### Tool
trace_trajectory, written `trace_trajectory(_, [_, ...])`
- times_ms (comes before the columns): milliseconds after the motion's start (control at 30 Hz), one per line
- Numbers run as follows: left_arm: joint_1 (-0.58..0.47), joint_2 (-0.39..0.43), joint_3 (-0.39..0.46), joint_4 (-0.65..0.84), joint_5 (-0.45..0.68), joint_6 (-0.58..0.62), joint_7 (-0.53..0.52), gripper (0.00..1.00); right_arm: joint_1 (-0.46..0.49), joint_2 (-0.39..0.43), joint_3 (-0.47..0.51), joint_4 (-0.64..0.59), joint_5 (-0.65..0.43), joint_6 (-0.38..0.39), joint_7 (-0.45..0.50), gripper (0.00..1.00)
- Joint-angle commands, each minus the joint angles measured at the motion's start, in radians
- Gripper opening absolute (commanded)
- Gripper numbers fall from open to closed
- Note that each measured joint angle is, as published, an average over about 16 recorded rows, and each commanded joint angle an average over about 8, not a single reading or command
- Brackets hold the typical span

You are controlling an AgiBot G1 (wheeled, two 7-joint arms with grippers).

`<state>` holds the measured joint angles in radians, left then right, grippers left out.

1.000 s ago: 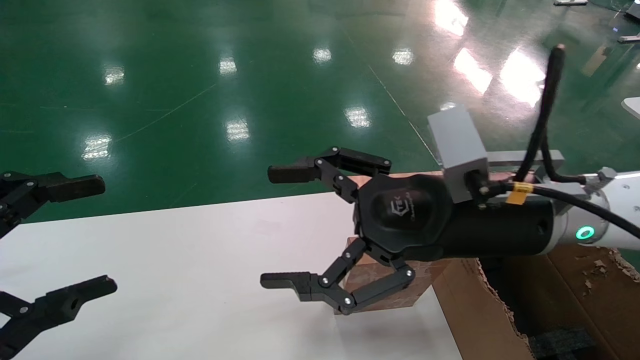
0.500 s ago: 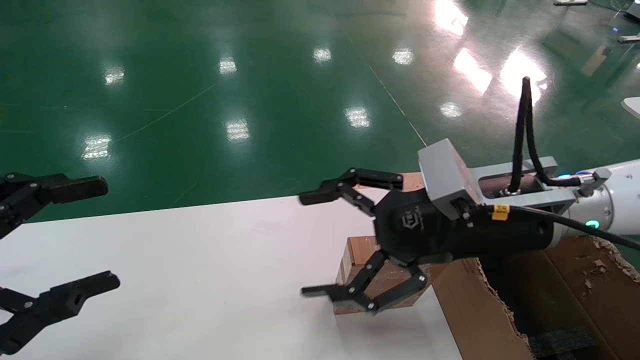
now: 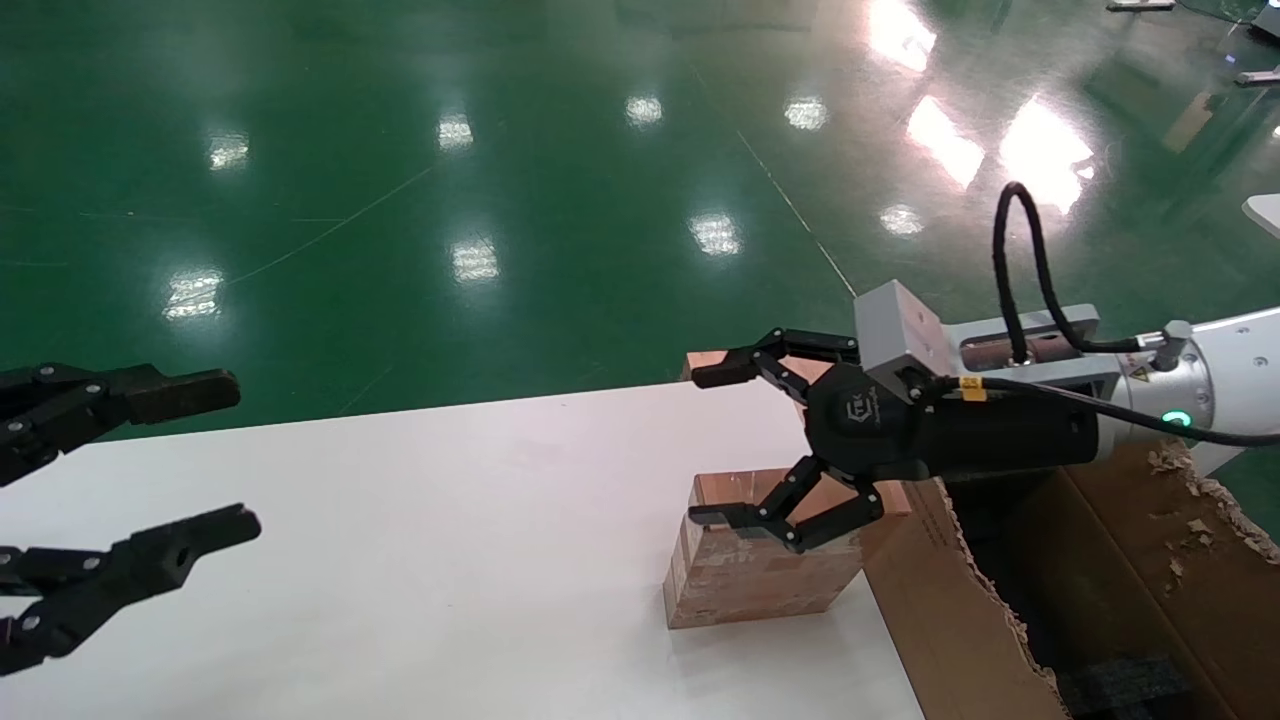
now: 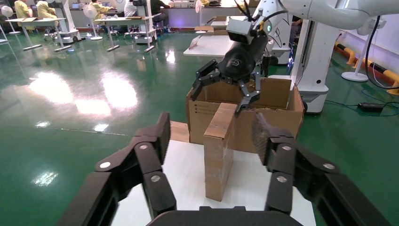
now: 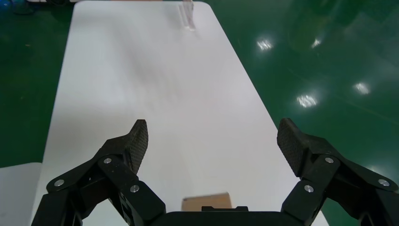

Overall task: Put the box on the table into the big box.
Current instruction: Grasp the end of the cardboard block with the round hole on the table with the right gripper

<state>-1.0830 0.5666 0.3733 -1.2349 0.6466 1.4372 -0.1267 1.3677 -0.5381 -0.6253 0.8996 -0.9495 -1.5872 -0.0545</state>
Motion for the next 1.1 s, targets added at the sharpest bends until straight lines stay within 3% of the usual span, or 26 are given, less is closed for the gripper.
trace_trajectory(33, [0.000, 0.000, 0.000, 0.000, 0.000, 0.000, 0.000, 0.00, 0.015, -0.004, -0.022, -0.033, -0.009, 0.000, -0.016, 1.00])
trace_trajectory(667, [0.000, 0.000, 0.000, 0.000, 0.000, 0.000, 0.000, 0.00, 0.093, 0.062, -0.246, -0.147, 0.002, -0.005, -0.102, 1.00])
trace_trajectory(1100, [0.000, 0.000, 0.000, 0.000, 0.000, 0.000, 0.000, 0.00, 0.195, 0.012, -0.390, -0.291, -0.056, -0.004, -0.207, 1.00])
